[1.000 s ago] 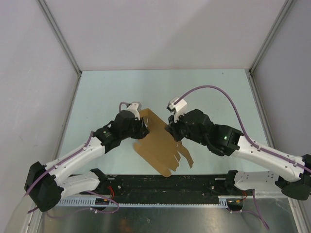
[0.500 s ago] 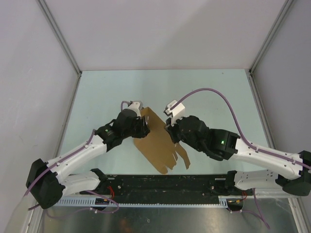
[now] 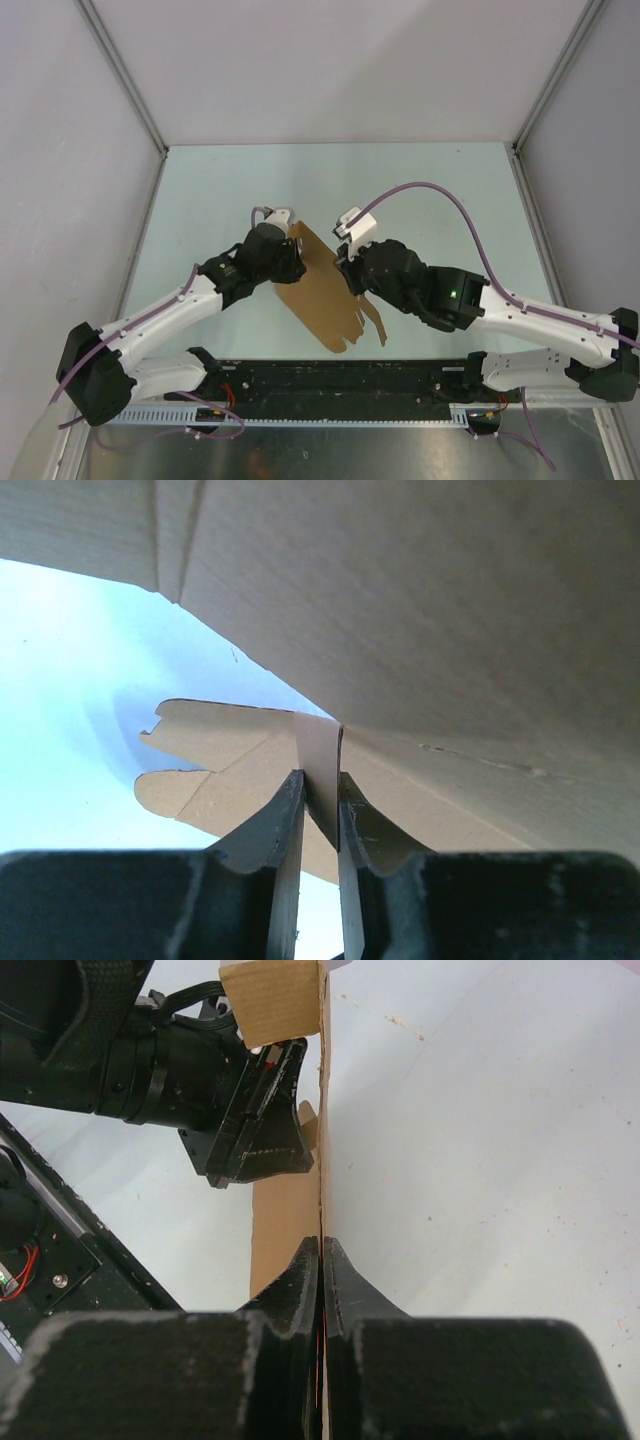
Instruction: Fold the paper box
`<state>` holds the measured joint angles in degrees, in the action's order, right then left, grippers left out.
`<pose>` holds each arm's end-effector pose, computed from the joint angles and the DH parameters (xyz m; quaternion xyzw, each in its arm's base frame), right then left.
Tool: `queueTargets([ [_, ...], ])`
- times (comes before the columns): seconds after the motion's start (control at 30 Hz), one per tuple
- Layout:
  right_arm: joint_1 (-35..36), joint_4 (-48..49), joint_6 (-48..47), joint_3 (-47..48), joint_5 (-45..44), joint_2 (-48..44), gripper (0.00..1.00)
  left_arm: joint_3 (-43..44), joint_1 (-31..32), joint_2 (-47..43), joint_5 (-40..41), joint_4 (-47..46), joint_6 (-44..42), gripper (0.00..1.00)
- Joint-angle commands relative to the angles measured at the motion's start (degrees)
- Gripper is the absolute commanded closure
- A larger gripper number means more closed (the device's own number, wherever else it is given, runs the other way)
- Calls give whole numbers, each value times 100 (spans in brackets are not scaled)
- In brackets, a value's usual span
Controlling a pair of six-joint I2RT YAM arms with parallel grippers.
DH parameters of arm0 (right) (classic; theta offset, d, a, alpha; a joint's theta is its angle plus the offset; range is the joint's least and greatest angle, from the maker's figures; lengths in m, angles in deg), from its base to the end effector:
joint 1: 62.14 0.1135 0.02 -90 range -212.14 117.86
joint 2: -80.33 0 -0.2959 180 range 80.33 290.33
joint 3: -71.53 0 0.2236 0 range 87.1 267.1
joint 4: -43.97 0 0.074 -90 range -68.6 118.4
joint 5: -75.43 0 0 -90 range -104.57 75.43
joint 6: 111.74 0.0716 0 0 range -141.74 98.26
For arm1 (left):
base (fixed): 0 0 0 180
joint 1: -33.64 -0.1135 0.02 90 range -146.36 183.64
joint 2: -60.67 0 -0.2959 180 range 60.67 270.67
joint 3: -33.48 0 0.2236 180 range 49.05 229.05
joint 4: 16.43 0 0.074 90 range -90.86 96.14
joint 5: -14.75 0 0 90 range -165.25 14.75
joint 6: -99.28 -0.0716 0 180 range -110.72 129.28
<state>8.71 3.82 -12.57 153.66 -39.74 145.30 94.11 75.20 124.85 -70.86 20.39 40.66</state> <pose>0.1063 0.2132 0.3934 -0.3139 0.7604 0.2072 0.5295 0.1720 -0.1452 0.2718 0.0645 0.9049 -0.2213 0.3579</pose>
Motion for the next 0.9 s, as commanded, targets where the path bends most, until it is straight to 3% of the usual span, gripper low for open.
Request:
queueTargets([
  [0.0,52,489,67,269,-111,-2,99,354,63,59,98,45,131,79],
  [0.43,245,647,515,269,-269,156,99,478,71,121,678,-78,1195,82],
  [0.87,245,612,674,269,-393,165,99,-243,71,-354,977,-851,2584,85],
])
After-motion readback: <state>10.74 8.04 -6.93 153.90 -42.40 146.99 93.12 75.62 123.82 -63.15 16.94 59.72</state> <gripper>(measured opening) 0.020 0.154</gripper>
